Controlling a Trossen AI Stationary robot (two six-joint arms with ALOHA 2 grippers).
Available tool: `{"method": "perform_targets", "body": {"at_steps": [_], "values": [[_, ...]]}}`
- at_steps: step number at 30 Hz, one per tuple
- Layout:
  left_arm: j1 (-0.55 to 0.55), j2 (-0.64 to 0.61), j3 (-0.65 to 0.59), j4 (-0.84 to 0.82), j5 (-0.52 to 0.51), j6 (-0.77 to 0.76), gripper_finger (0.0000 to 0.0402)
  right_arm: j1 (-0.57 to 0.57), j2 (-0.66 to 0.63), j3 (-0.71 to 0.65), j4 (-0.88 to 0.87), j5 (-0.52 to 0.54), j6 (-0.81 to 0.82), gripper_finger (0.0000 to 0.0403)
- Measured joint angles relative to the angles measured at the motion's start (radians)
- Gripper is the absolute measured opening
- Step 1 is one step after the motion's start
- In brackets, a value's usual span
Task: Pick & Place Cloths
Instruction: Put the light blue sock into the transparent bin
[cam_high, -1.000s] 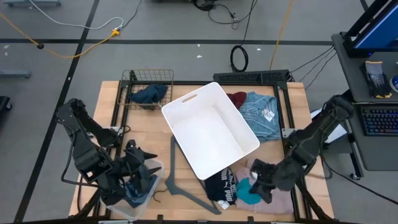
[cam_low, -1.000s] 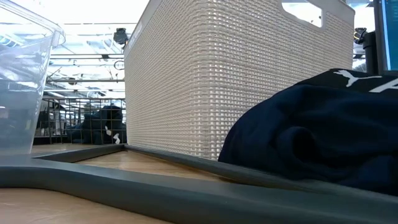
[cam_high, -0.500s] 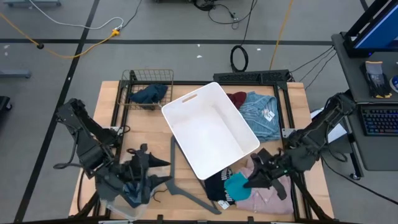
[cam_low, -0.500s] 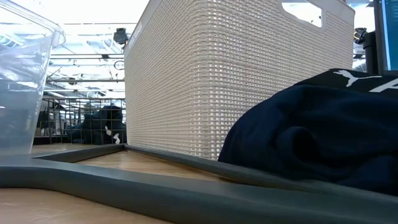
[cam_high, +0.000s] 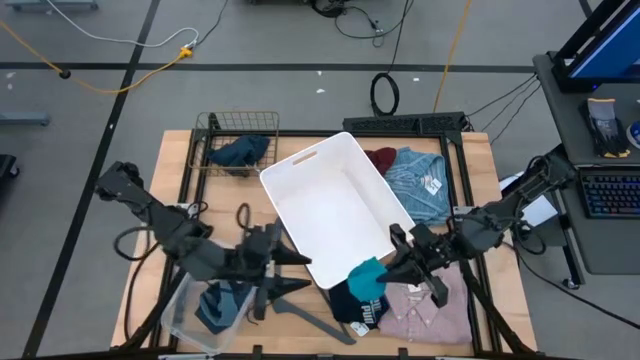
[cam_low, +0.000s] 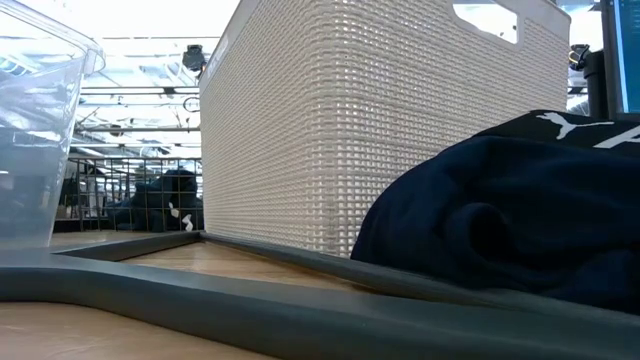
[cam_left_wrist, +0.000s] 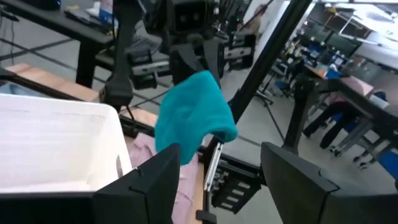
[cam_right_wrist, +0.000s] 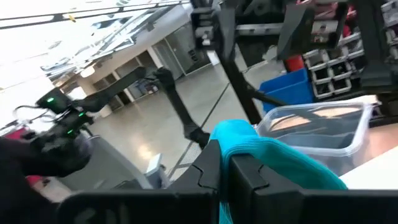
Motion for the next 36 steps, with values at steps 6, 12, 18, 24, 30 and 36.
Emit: {"method": "perform_targets", "body": {"at_steps": [6,12,18,24,30,36], "values": [[0.07,0.063,0.0,0.091,0.086,0.015,0.0228,-0.055,0.046,0.0,0.036,-0.08,0.019,0.0],[0.128,0.12,0.0,0.17,0.178,0.013,0.0228,-0.106,0.071,0.0,0.053,-0.14,0.063,0.0],[0.172,0.163,0.0,0.208,0.245,-0.016,0.0228,-0.149,0.087,0.0,0.083,-0.184,0.079,0.0],[0.194,0.177,0.001,0.212,0.277,-0.031,0.0228,-0.185,0.088,0.0,0.094,-0.208,0.082,0.0],[0.199,0.177,0.001,0.155,0.295,-0.069,0.0226,-0.207,0.088,0.0,0.097,-0.209,0.074,0.0],[0.2,0.179,0.0,0.108,0.303,-0.093,0.0138,-0.218,0.088,0.0,0.097,-0.21,0.072,0.0]]}}
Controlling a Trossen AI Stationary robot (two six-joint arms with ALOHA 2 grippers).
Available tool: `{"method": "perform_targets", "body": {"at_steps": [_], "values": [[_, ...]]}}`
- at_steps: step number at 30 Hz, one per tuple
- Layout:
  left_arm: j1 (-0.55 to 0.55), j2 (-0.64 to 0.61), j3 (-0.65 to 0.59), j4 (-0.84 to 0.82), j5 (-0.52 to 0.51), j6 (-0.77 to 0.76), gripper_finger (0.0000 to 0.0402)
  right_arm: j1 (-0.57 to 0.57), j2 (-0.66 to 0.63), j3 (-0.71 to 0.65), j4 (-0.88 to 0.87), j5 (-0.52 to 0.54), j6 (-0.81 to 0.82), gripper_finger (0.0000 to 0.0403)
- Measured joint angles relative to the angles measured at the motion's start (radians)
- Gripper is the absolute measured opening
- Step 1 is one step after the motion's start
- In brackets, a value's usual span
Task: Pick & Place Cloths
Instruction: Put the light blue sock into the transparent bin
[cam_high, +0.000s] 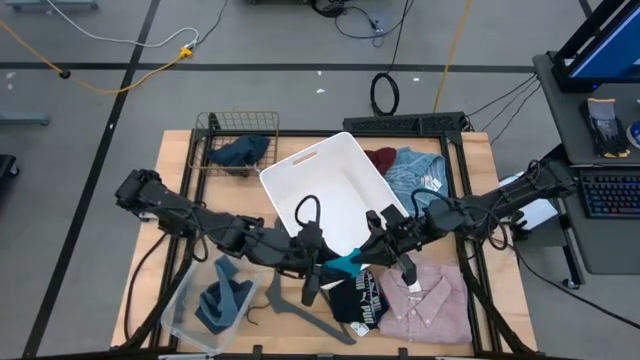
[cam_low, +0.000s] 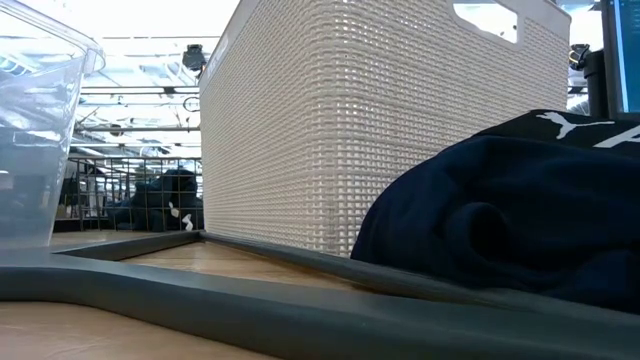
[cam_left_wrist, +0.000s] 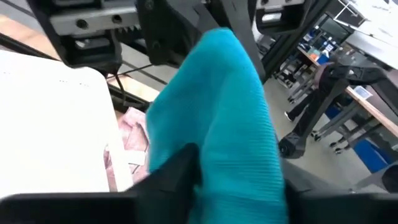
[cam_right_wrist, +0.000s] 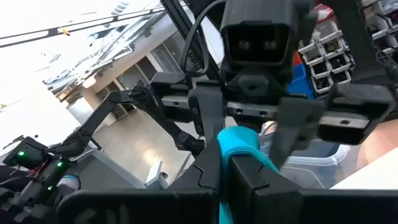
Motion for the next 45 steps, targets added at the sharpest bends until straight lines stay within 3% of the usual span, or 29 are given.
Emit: {"method": "perform_targets", "body": {"at_steps": [3,5,13,27,37,45], "values": [[0.001,0.0,0.0,-0.004,0.004,0.003,0.0049,0.0,0.0,0.0,-0.001,0.0,0.0,0.0003],[0.004,0.0,0.0,-0.003,0.004,0.004,0.0016,0.0,0.0,0.0,0.0,-0.002,-0.001,0.0007],[-0.008,-0.007,0.0,-0.092,0.074,-0.092,0.0006,0.002,0.0,0.0,-0.007,-0.172,0.046,0.0032],[-0.15,-0.127,0.001,-0.496,0.086,-0.508,0.0002,0.026,-0.001,0.0,-0.042,-0.468,0.1,0.0111],[-0.28,-0.237,0.001,-0.795,0.051,-0.882,0.0001,0.028,-0.001,0.0,-0.047,-0.5,0.07,0.0106],[-0.36,-0.242,0.001,-1.111,0.105,-1.128,0.0001,0.027,-0.001,0.0,-0.055,-0.55,-0.012,0.0102]]}}
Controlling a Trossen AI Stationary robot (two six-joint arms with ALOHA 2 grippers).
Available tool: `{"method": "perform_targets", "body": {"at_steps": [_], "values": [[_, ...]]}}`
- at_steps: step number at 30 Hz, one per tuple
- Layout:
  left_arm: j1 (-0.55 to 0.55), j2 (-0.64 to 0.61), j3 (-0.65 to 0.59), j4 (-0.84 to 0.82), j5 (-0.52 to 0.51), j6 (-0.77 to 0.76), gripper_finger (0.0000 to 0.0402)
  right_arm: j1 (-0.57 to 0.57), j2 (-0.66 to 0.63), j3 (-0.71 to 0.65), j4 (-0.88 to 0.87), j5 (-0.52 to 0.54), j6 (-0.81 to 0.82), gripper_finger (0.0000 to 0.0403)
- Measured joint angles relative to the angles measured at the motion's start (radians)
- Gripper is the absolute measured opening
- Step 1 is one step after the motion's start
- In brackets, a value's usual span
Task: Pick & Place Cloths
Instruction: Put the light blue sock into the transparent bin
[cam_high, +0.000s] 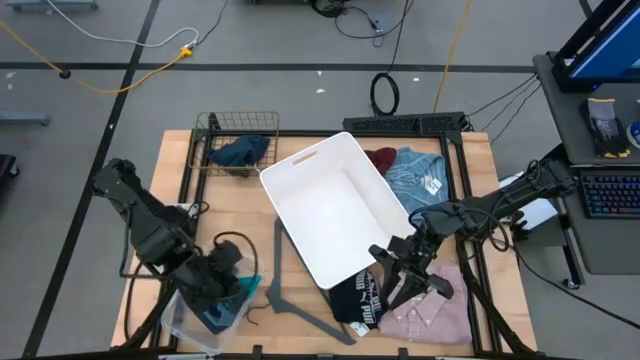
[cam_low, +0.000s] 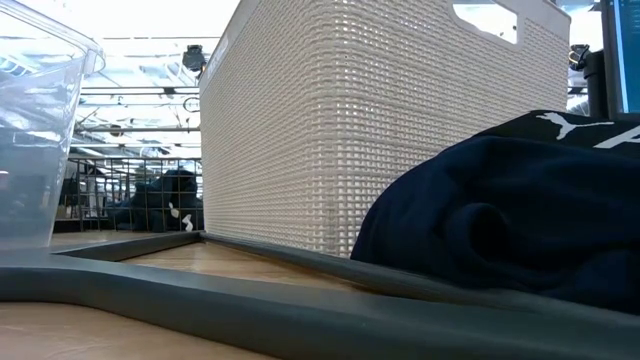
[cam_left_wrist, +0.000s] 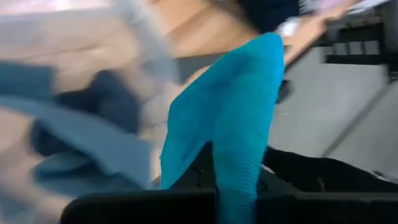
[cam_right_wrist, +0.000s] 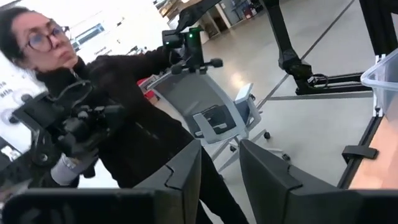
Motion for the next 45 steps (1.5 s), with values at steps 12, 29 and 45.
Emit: {"method": "perform_targets", "body": {"at_steps": [12,29,45], "values": [[-0.068,0.002,-0.027,-0.245,0.032,-0.179,0.0,0.0,-0.068,0.0,-0.244,0.154,-0.162,0.0085],[-0.085,0.003,-0.373,0.061,0.055,-0.235,0.0001,0.04,-0.278,0.0,-0.526,0.446,-0.209,0.0058],[-0.084,0.003,-0.402,0.067,0.028,-0.225,0.0133,0.075,-0.37,0.0,-0.728,0.503,-0.102,0.005]]}}
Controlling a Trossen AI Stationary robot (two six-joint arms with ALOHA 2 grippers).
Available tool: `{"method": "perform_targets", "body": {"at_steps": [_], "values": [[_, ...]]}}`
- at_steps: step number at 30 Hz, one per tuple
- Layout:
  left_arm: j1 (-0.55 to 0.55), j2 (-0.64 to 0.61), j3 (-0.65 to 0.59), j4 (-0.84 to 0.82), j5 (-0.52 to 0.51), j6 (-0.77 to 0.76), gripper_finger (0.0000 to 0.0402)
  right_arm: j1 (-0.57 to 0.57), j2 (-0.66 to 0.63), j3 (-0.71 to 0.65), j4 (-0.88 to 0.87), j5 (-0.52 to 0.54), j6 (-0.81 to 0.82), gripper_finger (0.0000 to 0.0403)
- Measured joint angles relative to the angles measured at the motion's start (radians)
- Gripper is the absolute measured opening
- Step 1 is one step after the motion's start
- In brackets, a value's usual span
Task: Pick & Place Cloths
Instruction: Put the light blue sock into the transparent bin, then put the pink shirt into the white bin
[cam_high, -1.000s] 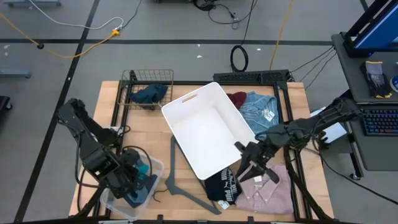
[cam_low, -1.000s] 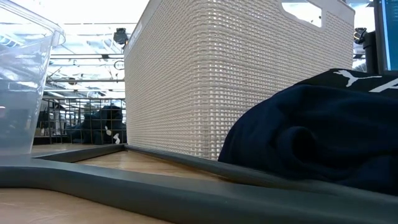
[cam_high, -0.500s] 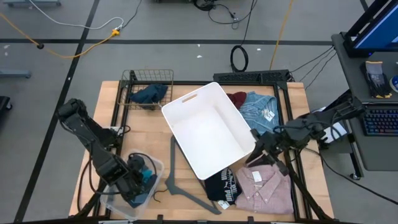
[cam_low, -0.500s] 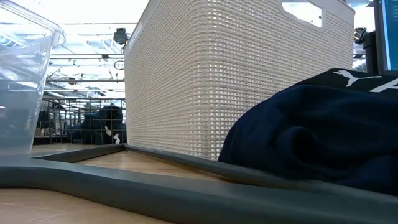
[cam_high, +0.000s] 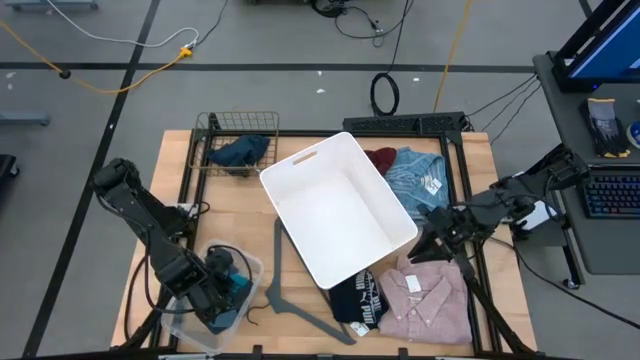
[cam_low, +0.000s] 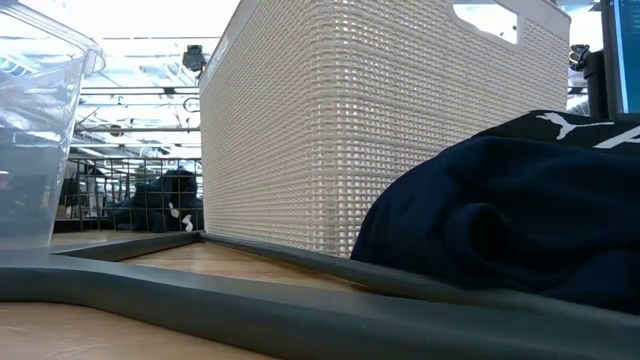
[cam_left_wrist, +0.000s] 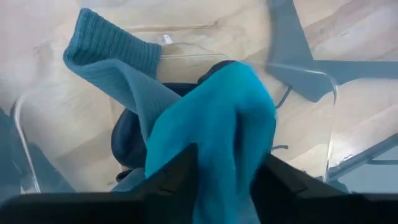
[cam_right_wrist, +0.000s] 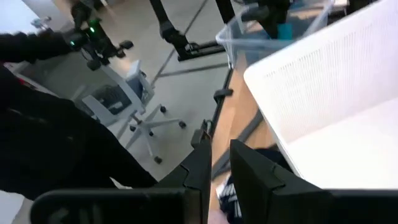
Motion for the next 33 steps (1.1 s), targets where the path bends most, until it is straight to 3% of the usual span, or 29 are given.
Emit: {"method": "perform_targets", "body": {"at_steps": [7,15,22,33], "values": [[0.0,-0.015,0.0,0.01,0.027,0.041,0.0213,0.0,0.008,0.0,-0.025,-0.003,0.0,0.005],[0.0,-0.107,0.0,0.023,-0.018,0.026,0.0232,0.0,0.008,0.0,-0.025,-0.003,-0.027,0.005],[0.0,-0.197,0.0,0.047,-0.182,0.04,0.0232,0.018,0.008,0.0,-0.025,-0.004,-0.026,0.005],[0.002,-0.317,0.0,0.161,-0.489,0.31,0.0232,0.117,0.009,0.0,-0.083,0.001,0.139,0.005]]}}
